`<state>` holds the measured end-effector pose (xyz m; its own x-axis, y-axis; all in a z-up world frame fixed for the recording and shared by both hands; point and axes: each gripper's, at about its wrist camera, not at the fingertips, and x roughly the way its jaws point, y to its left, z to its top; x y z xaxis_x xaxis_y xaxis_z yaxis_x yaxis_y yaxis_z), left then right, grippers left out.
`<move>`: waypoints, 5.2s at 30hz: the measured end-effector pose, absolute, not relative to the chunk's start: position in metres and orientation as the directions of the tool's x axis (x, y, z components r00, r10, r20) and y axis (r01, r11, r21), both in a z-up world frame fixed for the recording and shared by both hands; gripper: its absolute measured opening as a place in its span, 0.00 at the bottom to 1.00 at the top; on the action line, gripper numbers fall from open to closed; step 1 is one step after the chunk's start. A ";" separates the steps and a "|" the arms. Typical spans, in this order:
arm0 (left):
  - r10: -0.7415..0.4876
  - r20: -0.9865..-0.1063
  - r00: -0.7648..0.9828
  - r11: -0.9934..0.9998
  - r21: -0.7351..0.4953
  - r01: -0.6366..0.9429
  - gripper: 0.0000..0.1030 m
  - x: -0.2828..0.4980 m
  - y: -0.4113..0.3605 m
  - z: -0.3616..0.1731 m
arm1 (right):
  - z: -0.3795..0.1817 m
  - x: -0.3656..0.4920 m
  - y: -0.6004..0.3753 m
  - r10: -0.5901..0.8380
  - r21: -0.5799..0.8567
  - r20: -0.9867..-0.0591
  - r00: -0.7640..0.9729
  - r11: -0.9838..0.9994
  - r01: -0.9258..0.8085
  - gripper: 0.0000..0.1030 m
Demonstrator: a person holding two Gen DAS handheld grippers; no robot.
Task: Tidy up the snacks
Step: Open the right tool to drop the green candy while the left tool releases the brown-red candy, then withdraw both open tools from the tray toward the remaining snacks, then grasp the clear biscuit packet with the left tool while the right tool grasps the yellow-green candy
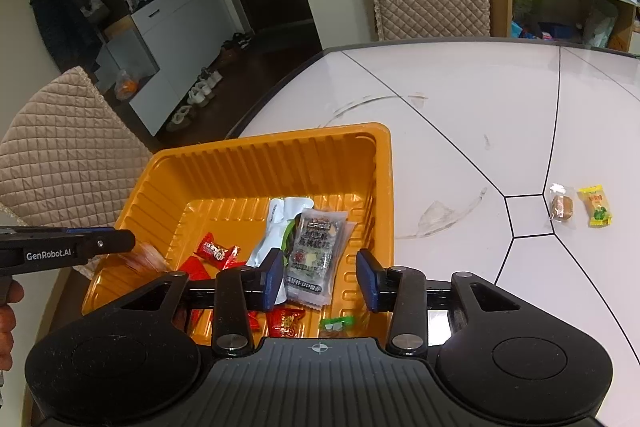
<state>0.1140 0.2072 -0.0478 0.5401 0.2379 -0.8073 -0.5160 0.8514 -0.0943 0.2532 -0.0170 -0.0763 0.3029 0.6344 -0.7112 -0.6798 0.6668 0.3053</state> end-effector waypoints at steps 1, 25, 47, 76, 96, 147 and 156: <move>0.240 -0.806 0.541 0.850 -0.095 -0.518 0.21 0.114 0.208 -0.048 | -0.076 0.253 -0.017 0.635 0.306 -0.710 0.304 0.667 -0.679 0.42; 0.195 -0.799 0.568 0.834 -0.170 -0.525 0.41 0.064 0.170 -0.021 | -0.058 0.228 -0.050 0.668 0.346 -0.684 0.293 0.651 -0.676 0.64; 0.108 -0.849 0.518 0.867 -0.175 -0.467 0.45 0.044 0.091 -0.032 | -0.063 0.190 -0.113 0.641 0.347 -0.722 0.260 0.661 -0.666 0.70; 0.000 -0.856 0.516 0.947 -0.166 -0.275 0.45 0.118 -0.007 -0.036 | -0.073 0.225 -0.220 0.564 0.348 -0.761 0.321 0.772 -0.532 0.70; -0.035 -0.835 0.550 0.973 -0.155 -0.172 0.45 0.226 -0.037 -0.040 | -0.070 0.301 -0.266 0.511 0.353 -0.722 0.466 0.852 -0.388 0.70; 0.031 -0.842 0.539 0.998 0.001 -0.057 0.21 0.405 -0.038 -0.130 | -0.124 0.409 -0.267 0.449 0.336 -0.745 0.494 0.892 -0.303 0.70; 0.053 -0.830 0.556 0.992 -0.020 -0.123 0.20 0.387 -0.018 -0.115 | -0.124 0.410 -0.241 0.491 0.328 -0.724 0.485 0.863 -0.384 0.70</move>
<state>0.3873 -0.0182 -0.1153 0.5558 0.0527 -0.8296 -0.1235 0.9922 -0.0196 0.4104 -0.2409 -0.1235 0.4848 0.4909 -0.7238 -0.3844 0.8630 0.3279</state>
